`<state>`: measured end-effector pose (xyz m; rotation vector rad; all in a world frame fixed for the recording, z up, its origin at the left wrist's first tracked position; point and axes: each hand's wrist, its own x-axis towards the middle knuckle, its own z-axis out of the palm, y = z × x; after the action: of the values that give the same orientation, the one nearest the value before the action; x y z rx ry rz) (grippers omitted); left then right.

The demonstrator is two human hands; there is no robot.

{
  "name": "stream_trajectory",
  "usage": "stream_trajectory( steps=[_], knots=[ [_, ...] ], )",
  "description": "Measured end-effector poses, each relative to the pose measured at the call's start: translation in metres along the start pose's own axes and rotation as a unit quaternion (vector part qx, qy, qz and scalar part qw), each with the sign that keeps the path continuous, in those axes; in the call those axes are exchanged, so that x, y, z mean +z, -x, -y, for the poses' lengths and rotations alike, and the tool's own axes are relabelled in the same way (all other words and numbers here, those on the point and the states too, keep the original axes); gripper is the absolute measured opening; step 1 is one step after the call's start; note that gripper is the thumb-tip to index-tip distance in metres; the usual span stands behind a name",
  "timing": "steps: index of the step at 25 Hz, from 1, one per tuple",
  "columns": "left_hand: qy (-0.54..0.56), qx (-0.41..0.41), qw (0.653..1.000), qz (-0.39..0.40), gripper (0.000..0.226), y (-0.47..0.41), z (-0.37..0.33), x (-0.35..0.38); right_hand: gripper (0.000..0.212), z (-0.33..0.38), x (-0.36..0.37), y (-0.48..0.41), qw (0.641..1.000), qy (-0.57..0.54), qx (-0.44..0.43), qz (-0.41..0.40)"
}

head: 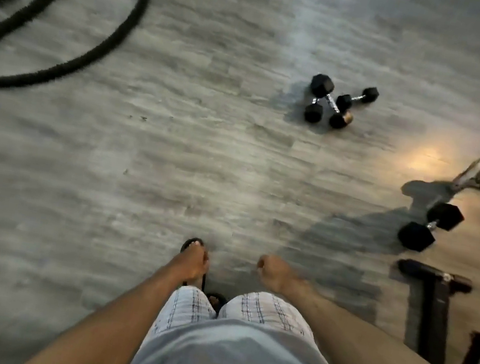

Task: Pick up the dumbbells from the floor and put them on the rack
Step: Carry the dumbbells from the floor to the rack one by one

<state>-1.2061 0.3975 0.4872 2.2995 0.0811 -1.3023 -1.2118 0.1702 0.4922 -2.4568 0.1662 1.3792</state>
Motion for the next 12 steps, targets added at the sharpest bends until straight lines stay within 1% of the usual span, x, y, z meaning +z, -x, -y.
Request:
stream_trajectory(
  steps=[2, 4, 5, 7, 9, 11, 12],
  knots=[
    [-0.033, 0.025, 0.999, 0.036, 0.024, -0.023, -0.015, -0.031, 0.025, -0.001, -0.024, -0.006, 0.998, -0.043, 0.031, -0.013],
    [-0.059, 0.041, 0.995, 0.064, 0.011, -0.050, -0.030, -0.059, 0.024, -0.001, -0.048, -0.014, 0.993, -0.093, 0.050, -0.044],
    [-0.069, 0.048, 0.993, 0.078, 0.008, -0.065, -0.040, -0.074, 0.024, -0.001, -0.058, -0.021, 0.990, -0.114, 0.062, -0.056],
    [-0.111, 0.057, 0.988, 0.093, 0.016, -0.086, -0.062, -0.101, 0.021, 0.000, -0.077, -0.033, 0.983, -0.149, 0.070, -0.078],
    [-0.160, 0.075, 0.980, 0.088, 0.022, -0.113, -0.089, -0.126, 0.022, -0.003, -0.103, -0.052, 0.973, -0.196, 0.066, -0.102],
    [-0.187, 0.080, 0.974, 0.096, 0.017, -0.138, -0.119, -0.148, 0.025, -0.008, -0.133, -0.067, 0.965, -0.228, 0.066, -0.109],
    [-0.201, 0.081, 0.971, 0.103, 0.011, -0.154, -0.132, -0.156, 0.023, -0.012, -0.147, -0.076, 0.964, -0.237, 0.066, -0.106]
  ],
)
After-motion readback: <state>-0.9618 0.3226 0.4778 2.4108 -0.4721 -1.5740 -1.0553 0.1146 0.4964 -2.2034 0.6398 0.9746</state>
